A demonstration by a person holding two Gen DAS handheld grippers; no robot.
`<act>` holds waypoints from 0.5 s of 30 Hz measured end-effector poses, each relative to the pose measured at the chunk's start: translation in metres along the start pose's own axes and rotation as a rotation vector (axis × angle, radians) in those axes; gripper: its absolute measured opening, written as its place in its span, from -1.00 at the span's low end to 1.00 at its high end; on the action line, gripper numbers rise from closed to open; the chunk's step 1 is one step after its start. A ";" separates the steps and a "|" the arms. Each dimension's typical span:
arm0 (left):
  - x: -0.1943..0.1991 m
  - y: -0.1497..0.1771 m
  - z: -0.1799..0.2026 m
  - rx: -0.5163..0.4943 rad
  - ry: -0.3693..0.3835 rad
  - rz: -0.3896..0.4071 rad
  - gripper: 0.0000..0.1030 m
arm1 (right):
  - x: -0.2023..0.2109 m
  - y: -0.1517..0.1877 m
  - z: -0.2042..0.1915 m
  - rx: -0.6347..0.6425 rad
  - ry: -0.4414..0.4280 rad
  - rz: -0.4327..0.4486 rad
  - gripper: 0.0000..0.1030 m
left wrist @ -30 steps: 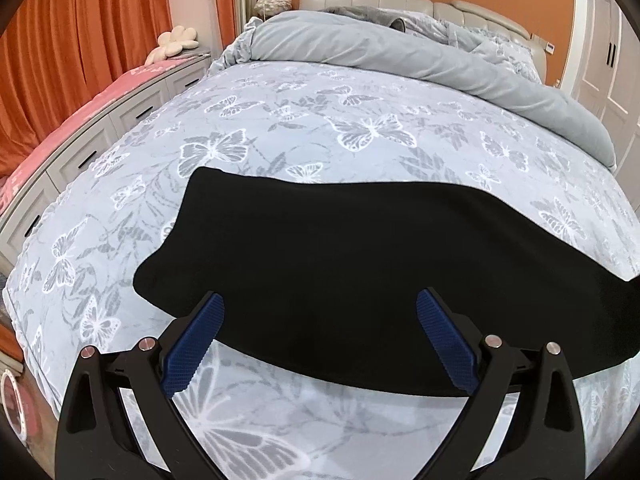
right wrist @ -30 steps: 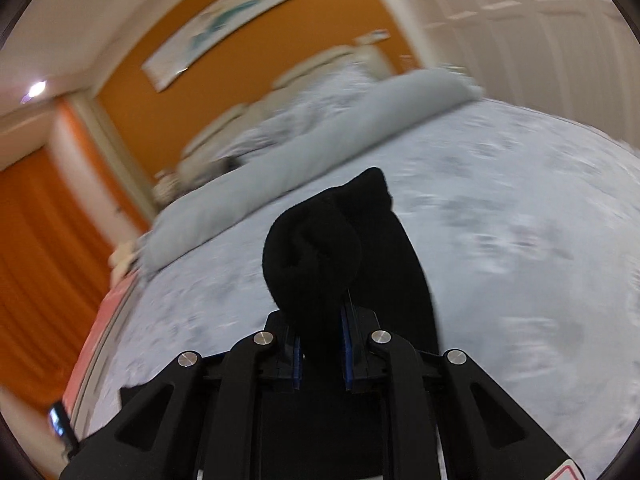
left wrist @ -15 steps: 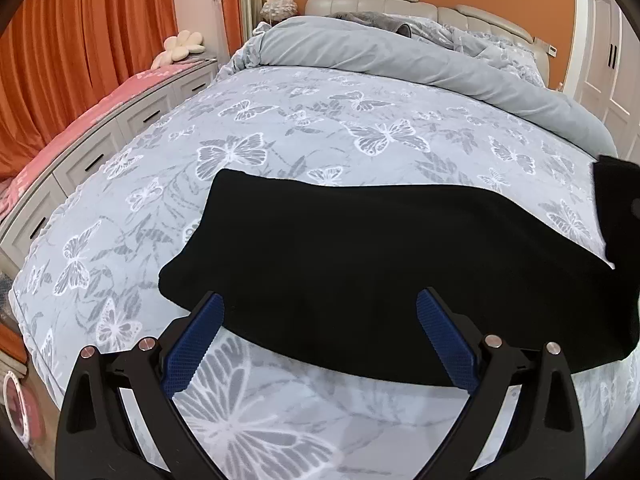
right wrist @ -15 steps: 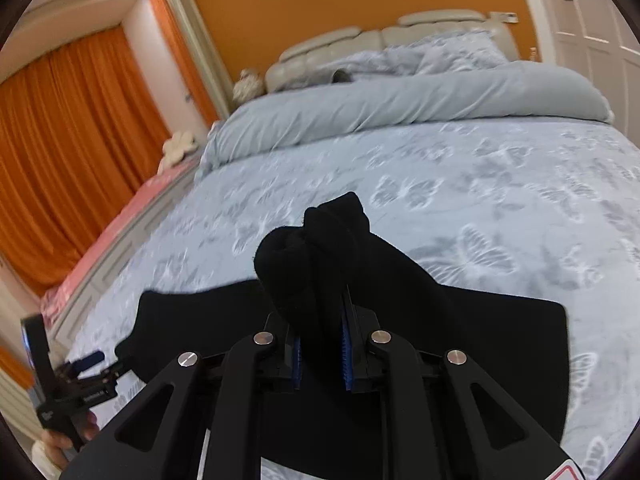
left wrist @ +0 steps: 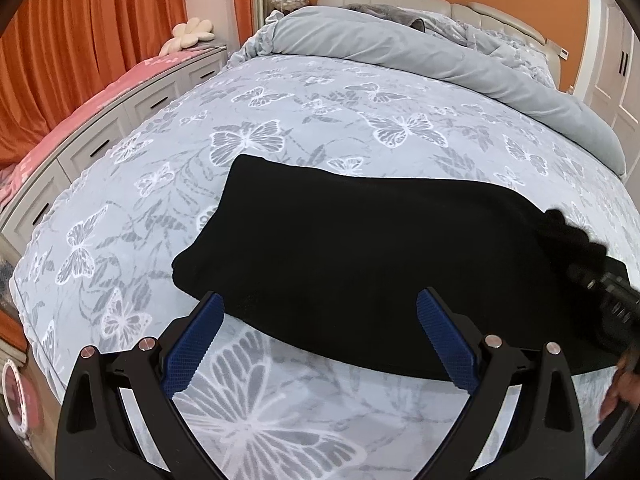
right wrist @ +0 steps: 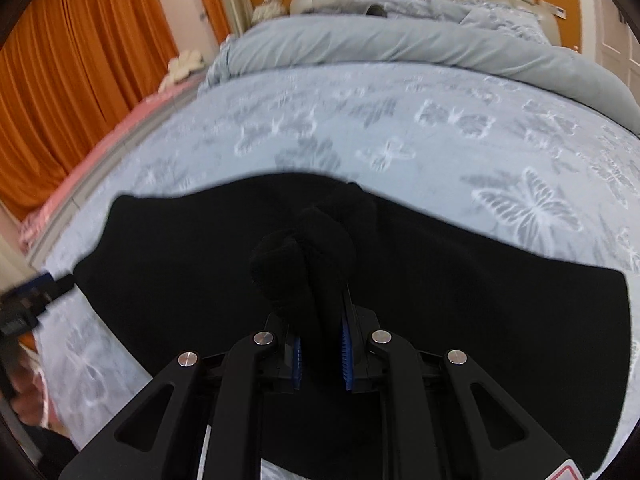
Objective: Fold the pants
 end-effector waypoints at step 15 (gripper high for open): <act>-0.005 -0.002 0.005 0.008 0.014 -0.016 0.85 | -0.012 0.021 -0.030 0.194 0.035 -0.046 -0.03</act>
Point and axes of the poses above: each gripper's, at about its wrist camera, not at the fingertips, and x roughly against the way its jaws point, z to its right, y to its underside, the point moved 3 cm from there along -x, roughly the way its jaws point, and after that the axes turned 8 degrees about z, right-handed, at the moved point
